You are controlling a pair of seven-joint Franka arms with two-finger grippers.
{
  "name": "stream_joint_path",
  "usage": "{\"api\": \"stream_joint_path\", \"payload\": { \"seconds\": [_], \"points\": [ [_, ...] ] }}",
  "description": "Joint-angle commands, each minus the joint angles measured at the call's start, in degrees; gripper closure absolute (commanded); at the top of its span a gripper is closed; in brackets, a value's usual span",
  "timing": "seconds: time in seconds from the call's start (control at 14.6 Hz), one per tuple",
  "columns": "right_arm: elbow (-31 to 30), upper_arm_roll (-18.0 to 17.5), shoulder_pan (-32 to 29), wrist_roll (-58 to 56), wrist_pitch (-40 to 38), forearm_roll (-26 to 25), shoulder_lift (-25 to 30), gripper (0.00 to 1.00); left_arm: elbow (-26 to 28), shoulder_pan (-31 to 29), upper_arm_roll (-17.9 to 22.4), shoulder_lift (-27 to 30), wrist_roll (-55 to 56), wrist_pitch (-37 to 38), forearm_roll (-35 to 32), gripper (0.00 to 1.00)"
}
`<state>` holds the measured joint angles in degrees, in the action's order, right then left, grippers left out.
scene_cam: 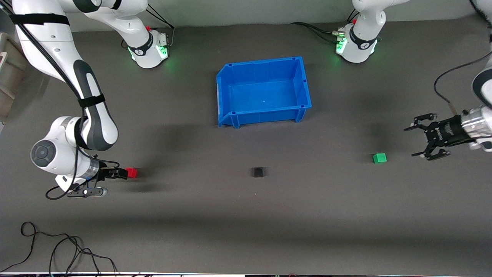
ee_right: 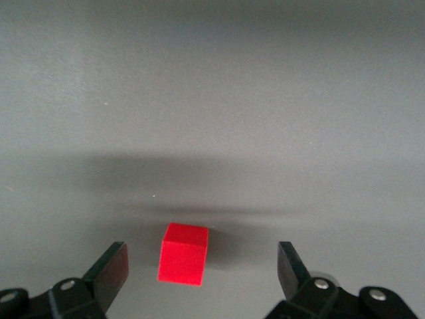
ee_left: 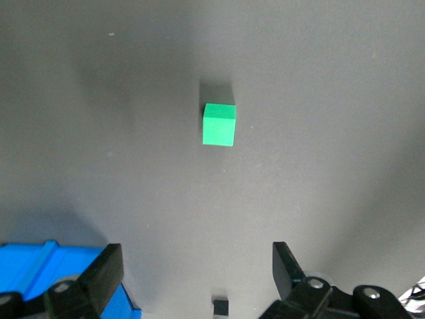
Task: Attach green and red cubes to black cube
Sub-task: 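Close the right gripper on the red cube while the left gripper grasps the green cube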
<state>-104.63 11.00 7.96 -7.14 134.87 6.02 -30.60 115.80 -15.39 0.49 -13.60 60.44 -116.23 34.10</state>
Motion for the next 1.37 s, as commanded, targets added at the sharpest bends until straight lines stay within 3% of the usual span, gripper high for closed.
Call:
{"api": "stream_joint_path", "payload": {
  "seconds": [0.0, 0.14, 0.69, 0.82, 1.1, 1.3],
  "points": [
    [-0.84, 0.08, -0.22, -1.92, 1.97, 4.68, -0.95, 0.00, 0.57, -1.13, -0.22, -3.52, -8.38, -2.50, 4.12, 0.00],
    [-0.93, 0.16, -0.14, -4.45, 2.93, 7.77, -2.18, 0.00, 0.65, -1.75, -0.22, -6.25, -12.69, -3.91, 6.14, 0.00],
    [-3.74, -0.10, -0.05, -4.90, 9.18, 9.18, -4.73, 0.01, 1.88, -1.05, -0.40, -13.55, -22.37, -11.11, 13.96, 0.00],
    [-3.74, -0.10, -0.05, -4.90, 8.83, 11.55, -4.99, 0.06, 2.23, -0.96, -0.57, -14.87, -24.48, -12.08, 15.46, 0.00],
    [-3.74, -0.19, 0.04, -4.90, 8.74, 11.65, -5.35, 0.21, 2.94, -0.52, -0.66, -16.02, -24.76, -14.37, 16.69, 0.00],
    [-3.74, -0.36, 0.13, -4.56, 8.57, 11.65, -5.43, 0.26, 3.20, -0.43, -0.75, -16.46, -24.76, -15.16, 16.96, 0.00]
  ]
}}
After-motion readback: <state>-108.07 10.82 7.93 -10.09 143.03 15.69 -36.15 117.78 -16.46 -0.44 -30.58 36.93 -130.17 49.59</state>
